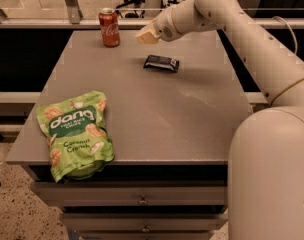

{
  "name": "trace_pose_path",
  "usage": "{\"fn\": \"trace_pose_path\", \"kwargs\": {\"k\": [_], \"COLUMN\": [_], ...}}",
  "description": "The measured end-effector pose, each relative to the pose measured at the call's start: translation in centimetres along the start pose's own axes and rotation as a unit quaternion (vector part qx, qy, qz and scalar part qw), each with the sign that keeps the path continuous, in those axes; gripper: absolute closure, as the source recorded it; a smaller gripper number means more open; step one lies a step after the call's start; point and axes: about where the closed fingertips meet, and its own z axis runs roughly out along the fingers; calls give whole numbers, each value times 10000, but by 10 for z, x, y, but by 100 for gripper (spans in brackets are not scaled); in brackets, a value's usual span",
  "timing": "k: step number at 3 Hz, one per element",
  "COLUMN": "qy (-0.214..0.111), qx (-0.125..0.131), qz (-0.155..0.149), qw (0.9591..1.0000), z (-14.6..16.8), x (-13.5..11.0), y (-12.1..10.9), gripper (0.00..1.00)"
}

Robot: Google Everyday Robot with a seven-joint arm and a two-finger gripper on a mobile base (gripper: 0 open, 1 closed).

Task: Move rxbar blueberry near coke can

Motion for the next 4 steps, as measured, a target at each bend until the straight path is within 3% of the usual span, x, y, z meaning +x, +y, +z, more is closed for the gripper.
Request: {"fn": "trace_pose_path", "kwargs": {"k": [2,3,4], "qy": [419,552,630], "qx": [6,-37,-138], "qz": [39,146,238], "qw": [9991,9984,9976], "z": [-19,-29,-36], "x": [34,50,64], "y": [-8,-5,3], "gripper": [36,12,0]}}
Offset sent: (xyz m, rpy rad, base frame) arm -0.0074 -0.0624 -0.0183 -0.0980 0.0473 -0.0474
